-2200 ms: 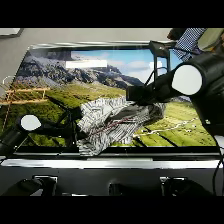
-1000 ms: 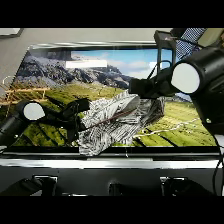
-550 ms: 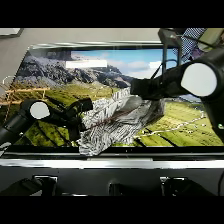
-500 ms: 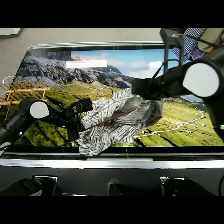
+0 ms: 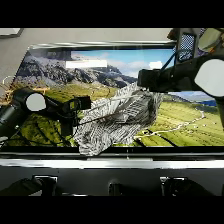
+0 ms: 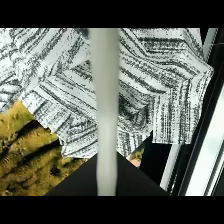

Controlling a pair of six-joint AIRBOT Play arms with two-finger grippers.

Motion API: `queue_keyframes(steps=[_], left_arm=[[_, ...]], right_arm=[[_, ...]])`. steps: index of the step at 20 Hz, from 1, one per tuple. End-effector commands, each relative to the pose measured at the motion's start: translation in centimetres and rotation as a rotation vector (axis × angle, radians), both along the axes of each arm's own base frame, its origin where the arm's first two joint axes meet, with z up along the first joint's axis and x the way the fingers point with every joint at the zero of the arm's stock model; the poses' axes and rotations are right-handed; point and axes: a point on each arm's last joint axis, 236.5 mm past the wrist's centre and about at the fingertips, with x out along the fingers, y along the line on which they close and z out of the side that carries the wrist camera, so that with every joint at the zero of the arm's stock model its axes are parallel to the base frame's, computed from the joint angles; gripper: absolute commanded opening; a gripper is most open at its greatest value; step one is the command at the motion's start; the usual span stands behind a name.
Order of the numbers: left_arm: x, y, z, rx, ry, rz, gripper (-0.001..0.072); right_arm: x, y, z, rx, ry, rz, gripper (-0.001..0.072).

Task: Fold the clothes and pants, and hang the long-sleeved shirts on hangers.

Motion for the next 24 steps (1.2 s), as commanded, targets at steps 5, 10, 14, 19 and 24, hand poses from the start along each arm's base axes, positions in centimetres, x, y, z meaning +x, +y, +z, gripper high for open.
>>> queue_keyframes(steps=[5, 10, 14, 19, 24], left_arm=[[1.4, -2.9, 1.3, -0.037, -0.018, -0.102, 0.0041], [1.3, -3.8, 0.2, -0.026, 0.006, -0.123, 0.0041], [1.2, -3.5, -0.1, -0.007, 0.018, -0.122, 0.0041], [1.4, -3.6, -0.3, -0.006, 0.02, -0.121, 0.0041], [1.8, -5.4, -0.8, -0.057, 0.02, -0.115, 0.0041]], right_arm=[[-0.3, 5.2, -2.2, 0.101, 0.102, 0.131, 0.0042], [-0.9, 5.9, -2.4, 0.117, 0.126, 0.16, 0.0042], [-1.5, 6.1, -2.0, 0.125, 0.138, 0.176, 0.0042], [-2.2, 5.6, -1.8, 0.11, 0.158, 0.174, 0.0042], [-2.4, 5.4, -2.0, 0.1, 0.169, 0.172, 0.0042]])
